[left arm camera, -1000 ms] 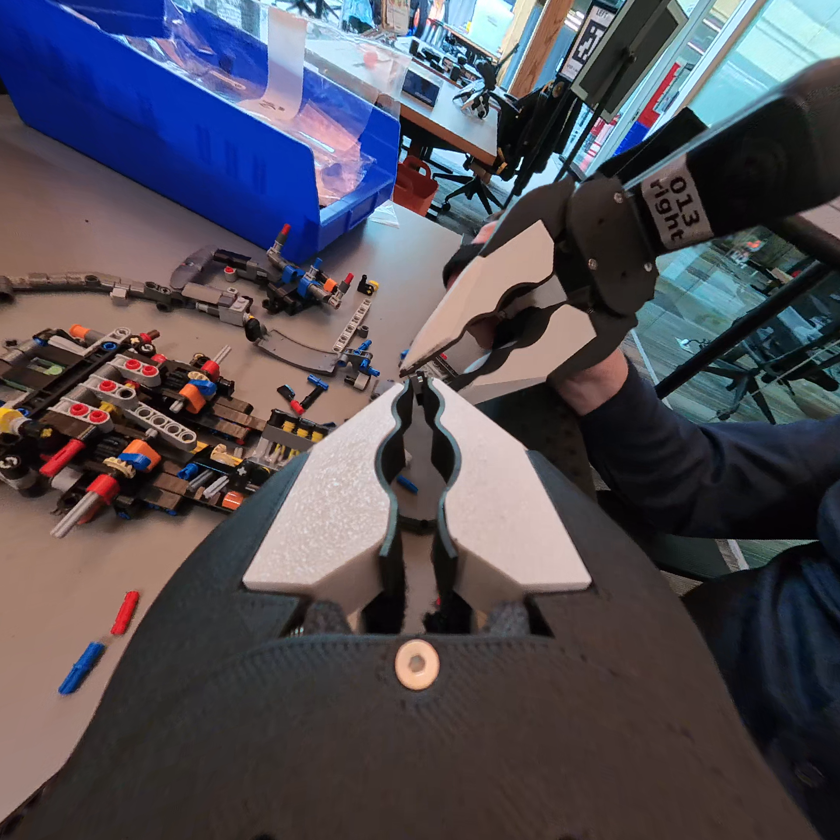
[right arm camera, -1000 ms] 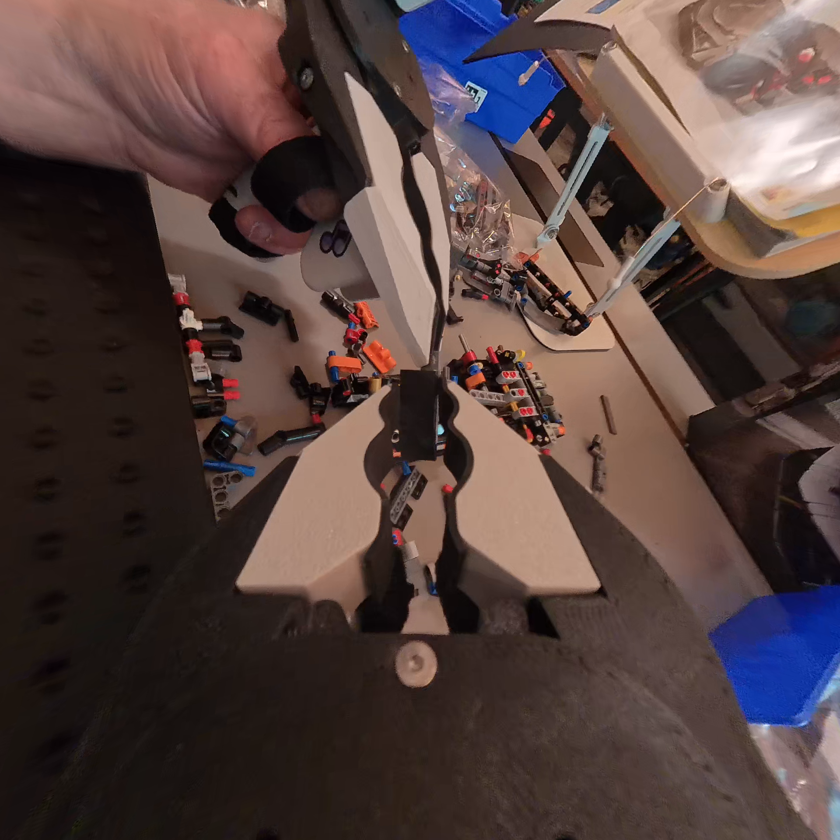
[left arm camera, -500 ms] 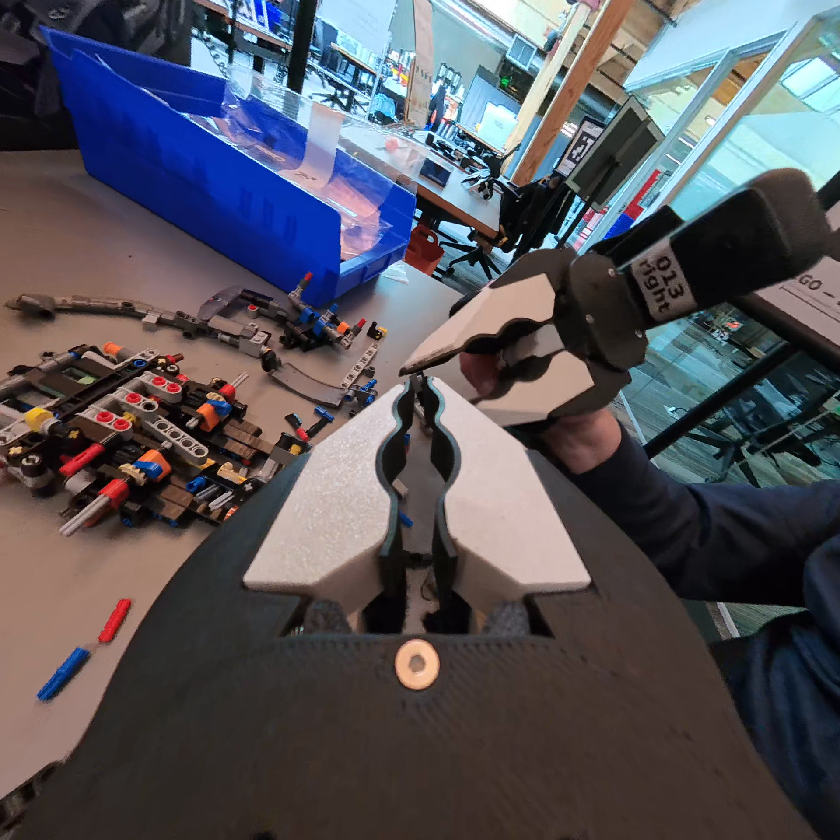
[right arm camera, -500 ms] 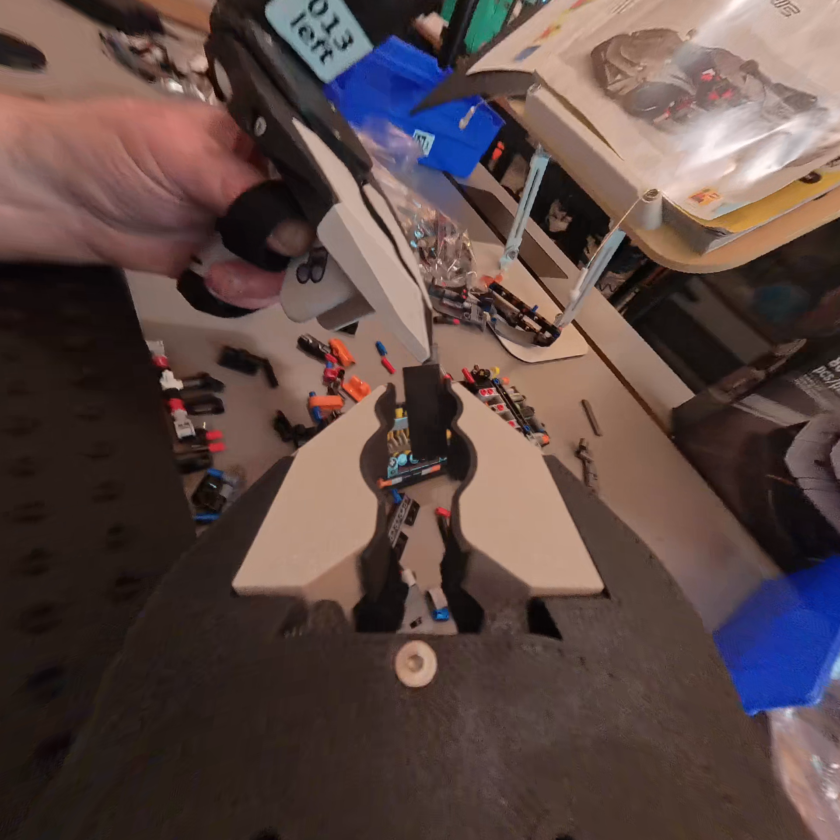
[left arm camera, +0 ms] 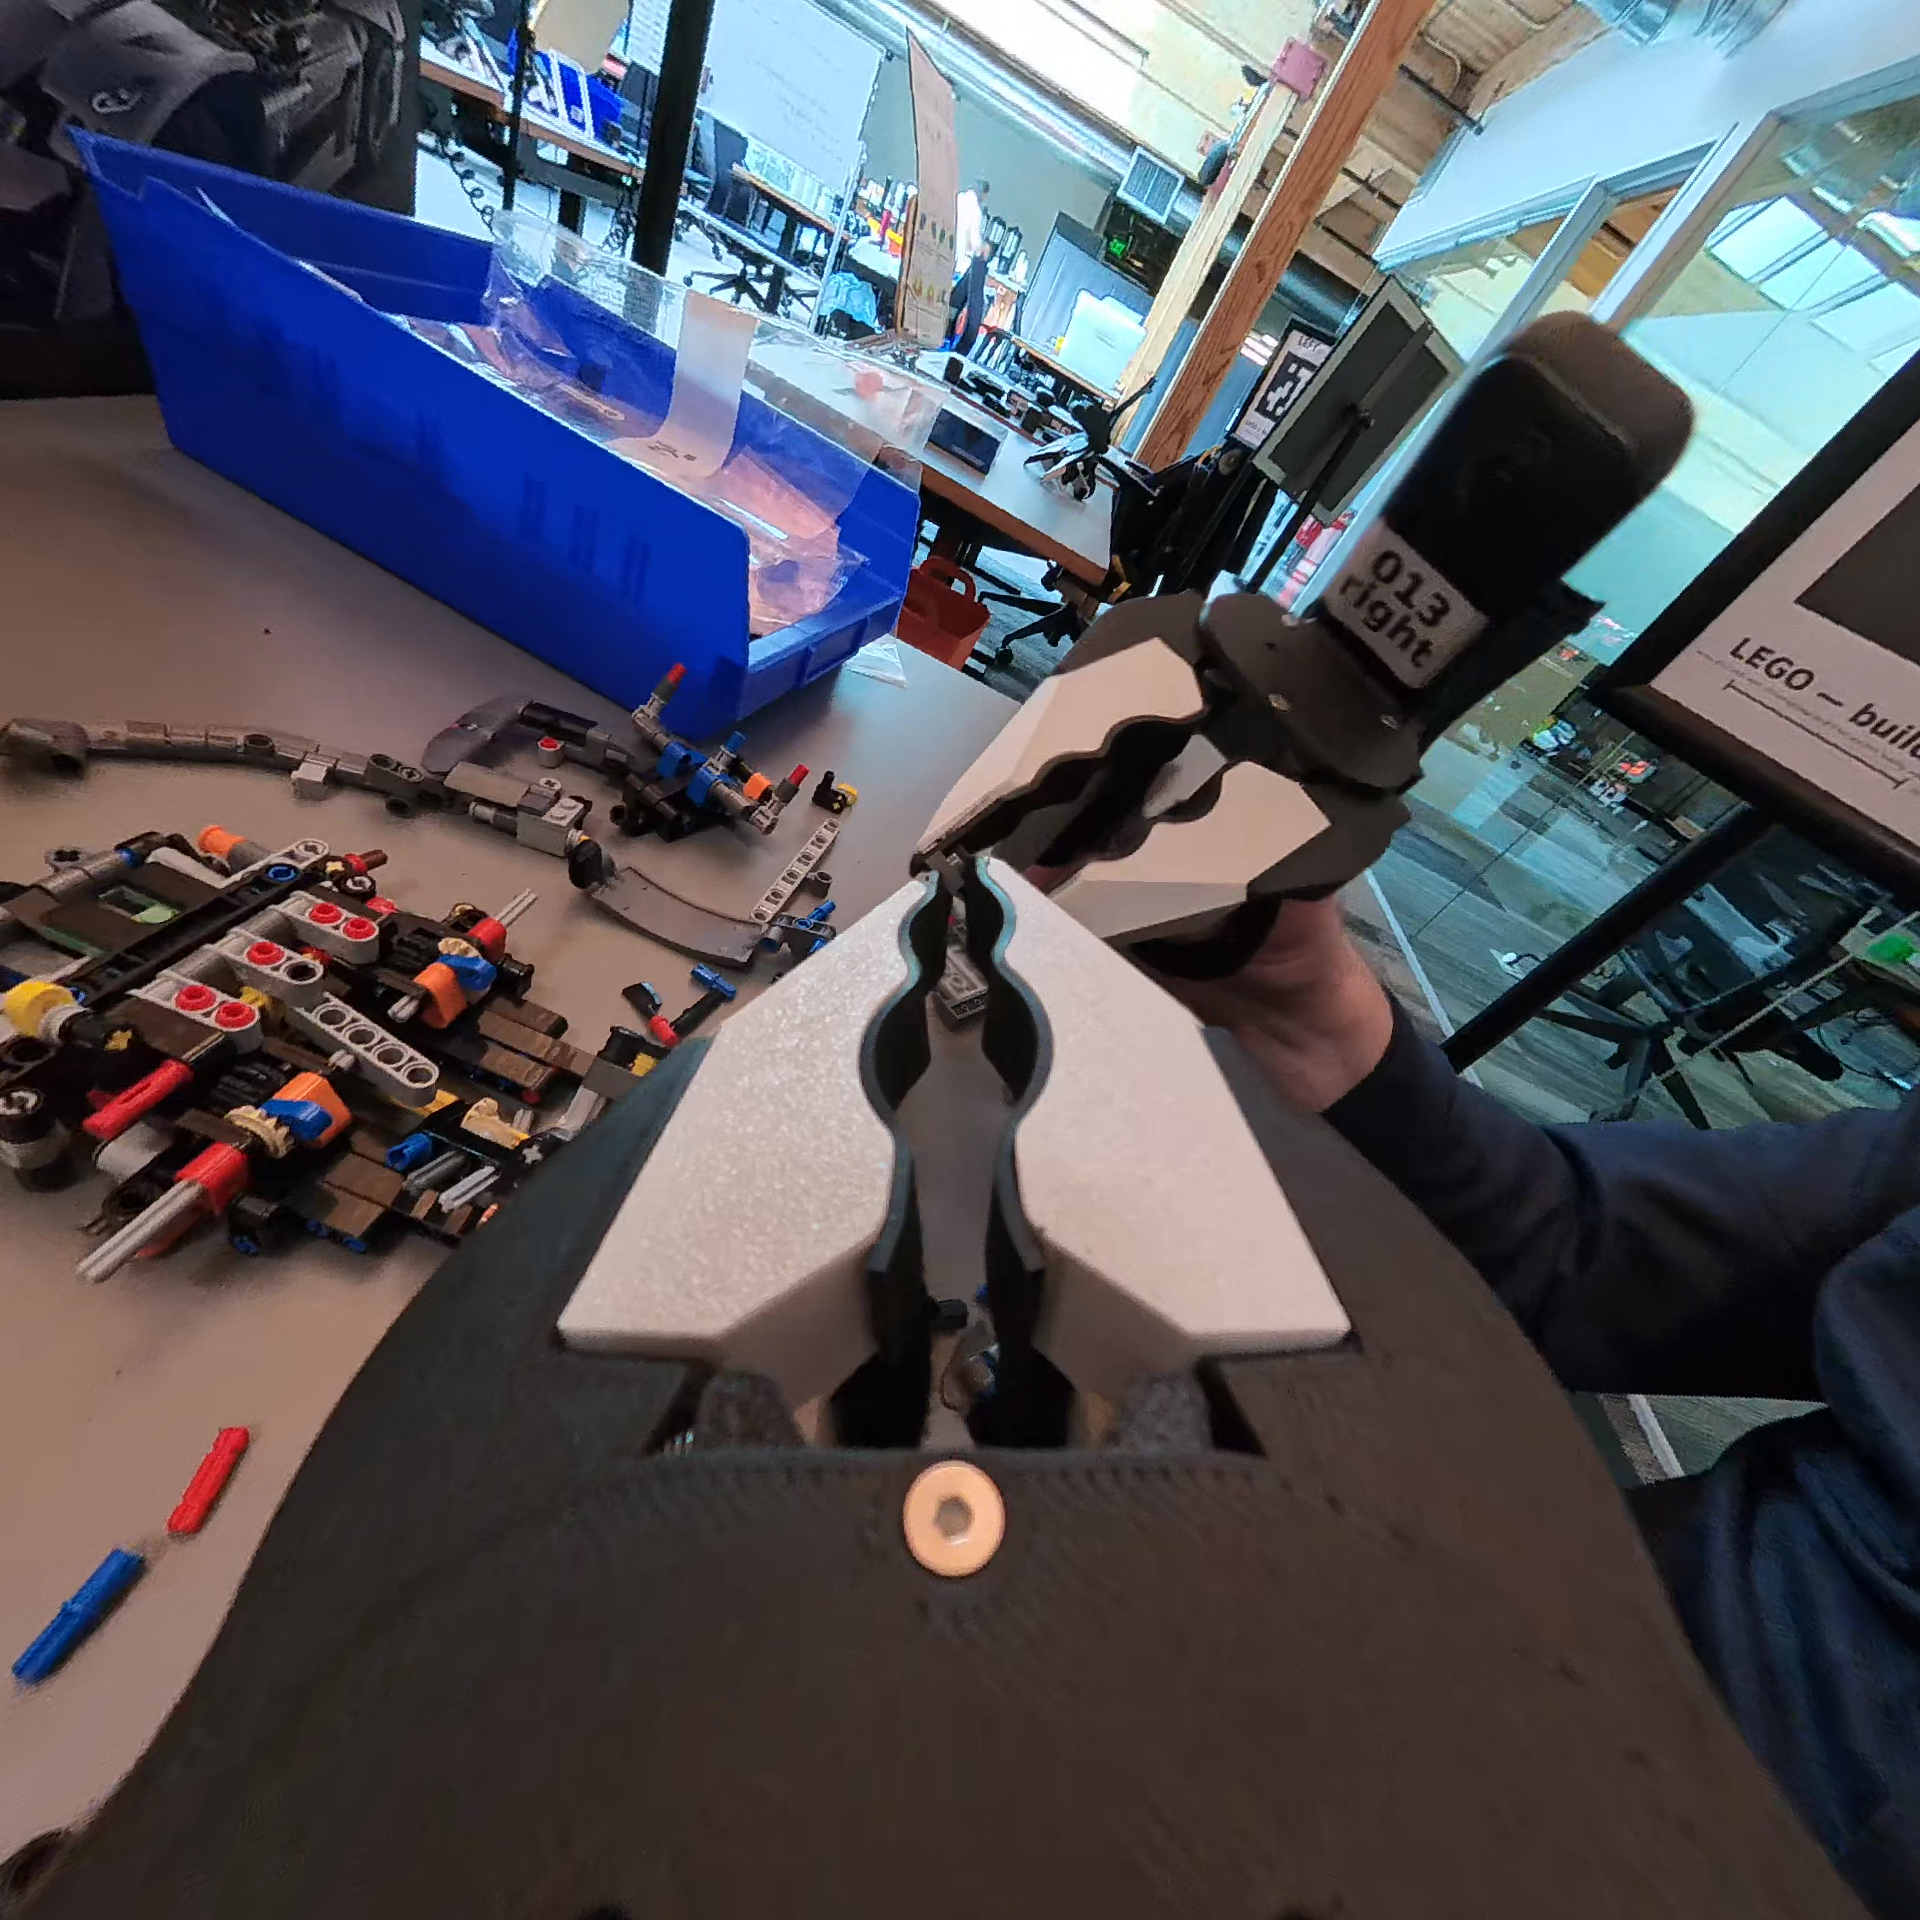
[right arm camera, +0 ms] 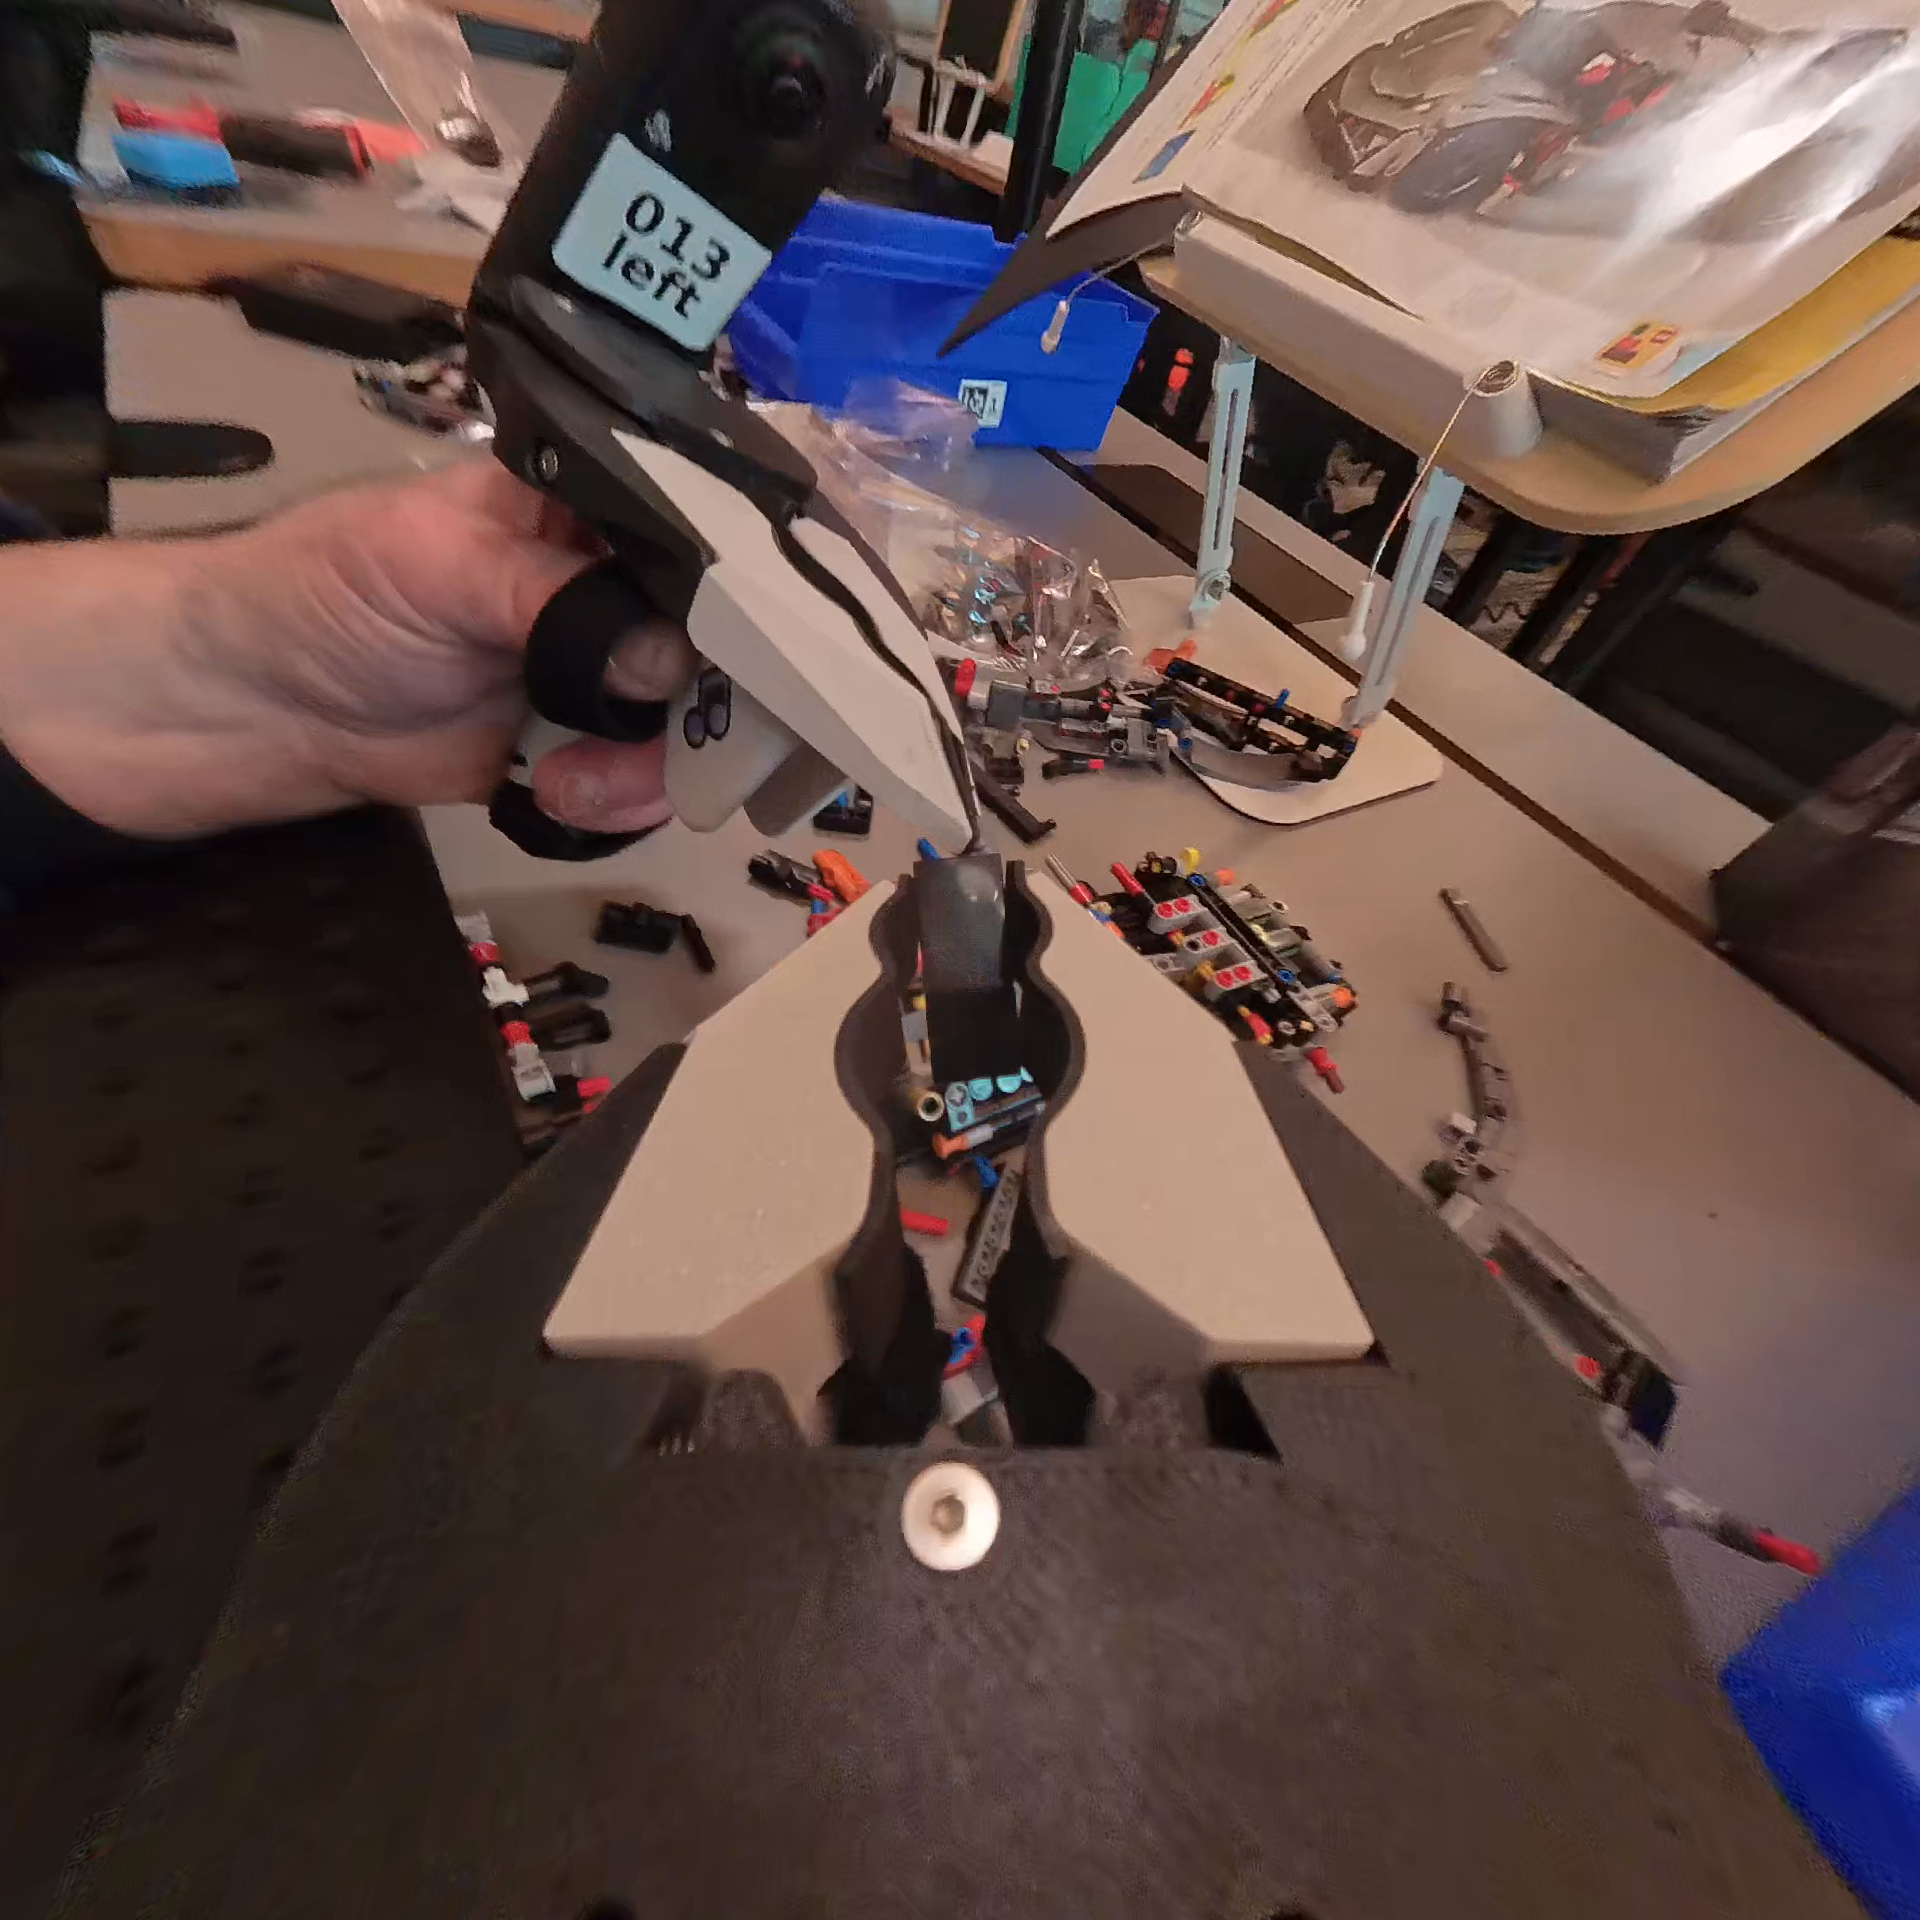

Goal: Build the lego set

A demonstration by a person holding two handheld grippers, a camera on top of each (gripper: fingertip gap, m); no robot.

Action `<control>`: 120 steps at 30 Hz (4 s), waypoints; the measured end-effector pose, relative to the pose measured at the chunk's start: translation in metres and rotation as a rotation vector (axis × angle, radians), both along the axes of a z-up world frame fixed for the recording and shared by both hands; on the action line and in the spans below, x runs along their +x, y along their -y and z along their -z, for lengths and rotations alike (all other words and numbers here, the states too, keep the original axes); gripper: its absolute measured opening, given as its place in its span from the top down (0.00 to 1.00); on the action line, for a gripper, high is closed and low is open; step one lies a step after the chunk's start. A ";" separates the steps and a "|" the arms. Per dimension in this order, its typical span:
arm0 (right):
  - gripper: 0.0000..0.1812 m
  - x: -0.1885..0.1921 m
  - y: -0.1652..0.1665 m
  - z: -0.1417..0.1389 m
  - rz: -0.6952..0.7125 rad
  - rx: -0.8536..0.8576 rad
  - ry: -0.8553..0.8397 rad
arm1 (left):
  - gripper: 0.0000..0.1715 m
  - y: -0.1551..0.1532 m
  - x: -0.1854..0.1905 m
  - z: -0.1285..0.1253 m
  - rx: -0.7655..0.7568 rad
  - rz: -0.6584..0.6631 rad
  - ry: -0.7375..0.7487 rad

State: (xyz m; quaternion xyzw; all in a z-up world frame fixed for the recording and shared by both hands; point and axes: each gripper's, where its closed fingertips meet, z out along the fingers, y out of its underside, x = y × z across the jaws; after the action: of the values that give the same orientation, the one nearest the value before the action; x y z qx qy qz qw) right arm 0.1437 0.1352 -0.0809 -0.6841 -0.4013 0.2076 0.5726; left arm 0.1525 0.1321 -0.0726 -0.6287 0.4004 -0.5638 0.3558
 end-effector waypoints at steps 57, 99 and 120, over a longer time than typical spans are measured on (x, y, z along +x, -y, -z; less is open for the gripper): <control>0.92 0.005 0.016 -0.020 -0.273 -0.332 -0.486 | 0.97 0.032 0.023 0.007 0.105 0.141 -0.039; 0.99 0.002 0.030 -0.015 -0.321 -0.304 -0.367 | 1.00 0.015 0.001 -0.012 0.147 0.052 0.049; 0.88 0.022 -0.006 0.046 0.005 -0.292 0.031 | 0.99 -0.009 -0.005 -0.007 0.047 -0.047 0.055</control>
State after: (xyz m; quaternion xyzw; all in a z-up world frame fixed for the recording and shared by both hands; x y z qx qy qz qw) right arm 0.1659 0.1414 -0.1270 -0.7642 -0.3739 0.2517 0.4614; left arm 0.1471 0.1411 -0.0657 -0.6138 0.3888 -0.5627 0.3943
